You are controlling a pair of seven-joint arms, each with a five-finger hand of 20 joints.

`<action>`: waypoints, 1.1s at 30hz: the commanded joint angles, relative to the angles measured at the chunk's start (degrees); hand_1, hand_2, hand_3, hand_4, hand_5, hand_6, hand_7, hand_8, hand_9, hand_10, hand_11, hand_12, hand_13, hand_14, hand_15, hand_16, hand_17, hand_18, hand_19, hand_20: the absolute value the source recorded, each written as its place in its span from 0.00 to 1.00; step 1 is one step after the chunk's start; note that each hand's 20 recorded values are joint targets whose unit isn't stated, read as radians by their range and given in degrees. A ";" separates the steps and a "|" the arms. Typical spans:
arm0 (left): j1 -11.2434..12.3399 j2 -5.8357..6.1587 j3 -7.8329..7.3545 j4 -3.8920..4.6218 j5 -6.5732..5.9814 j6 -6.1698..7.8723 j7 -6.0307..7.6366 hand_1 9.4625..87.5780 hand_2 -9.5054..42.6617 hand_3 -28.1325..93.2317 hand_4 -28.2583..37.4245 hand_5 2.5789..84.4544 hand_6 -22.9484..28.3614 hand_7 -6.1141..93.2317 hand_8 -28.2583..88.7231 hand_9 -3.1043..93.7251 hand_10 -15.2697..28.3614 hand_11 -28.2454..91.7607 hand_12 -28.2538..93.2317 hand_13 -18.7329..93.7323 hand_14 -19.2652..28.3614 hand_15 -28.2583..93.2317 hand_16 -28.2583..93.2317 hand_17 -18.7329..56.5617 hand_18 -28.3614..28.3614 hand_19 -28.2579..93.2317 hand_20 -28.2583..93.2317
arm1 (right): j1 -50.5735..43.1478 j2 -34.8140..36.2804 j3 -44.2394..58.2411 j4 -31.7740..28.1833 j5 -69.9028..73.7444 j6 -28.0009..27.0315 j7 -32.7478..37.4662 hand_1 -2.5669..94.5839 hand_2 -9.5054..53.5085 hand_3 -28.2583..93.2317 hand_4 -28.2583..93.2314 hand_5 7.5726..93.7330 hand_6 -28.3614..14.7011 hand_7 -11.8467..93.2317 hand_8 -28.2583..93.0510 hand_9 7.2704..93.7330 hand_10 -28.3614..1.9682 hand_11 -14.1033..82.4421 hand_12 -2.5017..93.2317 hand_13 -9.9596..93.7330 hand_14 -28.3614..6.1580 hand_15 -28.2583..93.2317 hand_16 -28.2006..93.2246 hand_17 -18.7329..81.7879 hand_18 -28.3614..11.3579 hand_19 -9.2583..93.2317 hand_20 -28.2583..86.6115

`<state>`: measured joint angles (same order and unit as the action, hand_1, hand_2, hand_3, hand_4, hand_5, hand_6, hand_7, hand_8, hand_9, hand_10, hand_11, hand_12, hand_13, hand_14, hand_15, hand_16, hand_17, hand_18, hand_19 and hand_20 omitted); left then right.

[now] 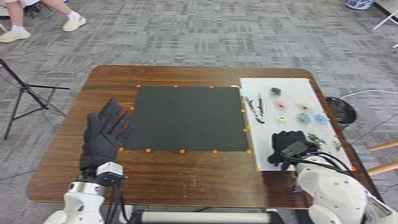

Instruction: Arrange flowers

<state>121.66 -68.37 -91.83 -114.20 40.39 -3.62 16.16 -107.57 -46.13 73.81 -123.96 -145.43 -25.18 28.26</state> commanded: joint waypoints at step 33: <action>-0.74 3.78 -0.47 -1.02 0.08 1.50 1.85 0.27 0.15 0.59 0.02 0.22 0.44 0.22 0.17 0.20 0.53 0.28 0.41 0.29 0.62 0.23 0.33 0.05 0.83 0.54 0.30 | 15.77 -2.56 -8.81 5.30 11.40 19.96 -6.37 0.34 0.22 0.96 0.21 0.68 0.67 0.70 0.54 0.87 0.70 0.95 0.68 0.85 0.58 0.98 0.56 0.55 0.24 0.96 0.52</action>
<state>121.05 -66.05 -91.87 -114.48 40.18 -3.32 17.33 -99.02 -46.22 68.96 -119.02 -133.61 -6.62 22.78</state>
